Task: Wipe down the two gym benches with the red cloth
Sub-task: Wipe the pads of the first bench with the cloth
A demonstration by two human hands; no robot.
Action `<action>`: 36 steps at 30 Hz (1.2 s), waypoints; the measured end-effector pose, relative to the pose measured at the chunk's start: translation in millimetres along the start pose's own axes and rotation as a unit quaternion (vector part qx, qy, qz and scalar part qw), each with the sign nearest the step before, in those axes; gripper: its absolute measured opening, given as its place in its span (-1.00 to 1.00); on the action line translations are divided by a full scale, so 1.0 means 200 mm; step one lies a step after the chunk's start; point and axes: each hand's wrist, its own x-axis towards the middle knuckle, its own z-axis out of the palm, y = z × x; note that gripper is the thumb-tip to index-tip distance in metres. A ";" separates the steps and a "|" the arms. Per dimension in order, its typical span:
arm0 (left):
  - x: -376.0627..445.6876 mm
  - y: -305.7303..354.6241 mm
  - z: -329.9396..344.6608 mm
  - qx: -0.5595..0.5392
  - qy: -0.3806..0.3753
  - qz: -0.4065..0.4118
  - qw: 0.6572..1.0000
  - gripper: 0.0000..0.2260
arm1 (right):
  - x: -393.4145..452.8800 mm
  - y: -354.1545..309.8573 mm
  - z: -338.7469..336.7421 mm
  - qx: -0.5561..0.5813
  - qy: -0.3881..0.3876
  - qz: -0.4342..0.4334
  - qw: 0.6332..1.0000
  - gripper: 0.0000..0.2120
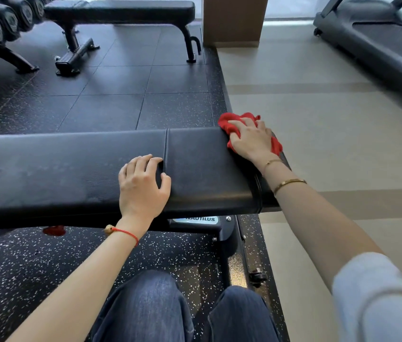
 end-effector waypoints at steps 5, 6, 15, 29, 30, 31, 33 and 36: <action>0.00 0.00 0.00 -0.003 0.011 -0.004 1.000 -0.63 | -0.15 -0.16 0.03 -0.022 -0.007 -0.130 0.991 -0.56; 0.00 0.00 0.00 -0.004 0.013 -0.003 1.000 -0.63 | -0.22 -0.16 0.04 -0.019 -0.009 -0.159 0.987 -0.55; 0.00 0.00 0.00 -0.006 0.006 -0.002 1.000 -0.64 | -0.27 -0.02 0.01 -0.011 0.023 -0.115 0.993 -0.57; 0.00 -0.01 -0.01 -0.032 -0.007 -0.013 0.999 -0.66 | -0.36 -0.40 0.10 0.008 -0.028 -0.248 0.968 -0.54; 0.00 -0.02 0.00 -0.036 -0.012 -0.013 0.999 -0.67 | -0.39 -0.35 0.09 0.009 -0.022 -0.245 0.969 -0.54; 0.00 -0.02 0.00 -0.042 -0.016 -0.012 0.999 -0.67 | -0.41 -0.29 0.08 0.009 -0.011 -0.231 0.973 -0.54; 0.01 -0.04 -0.01 -0.053 -0.014 -0.007 0.998 -0.68 | -0.39 -0.18 0.05 0.004 0.013 -0.183 0.983 -0.56; 0.01 -0.11 -0.03 -0.023 0.013 0.005 1.000 -0.70 | -0.25 -0.12 0.02 -0.010 0.011 -0.104 0.994 -0.57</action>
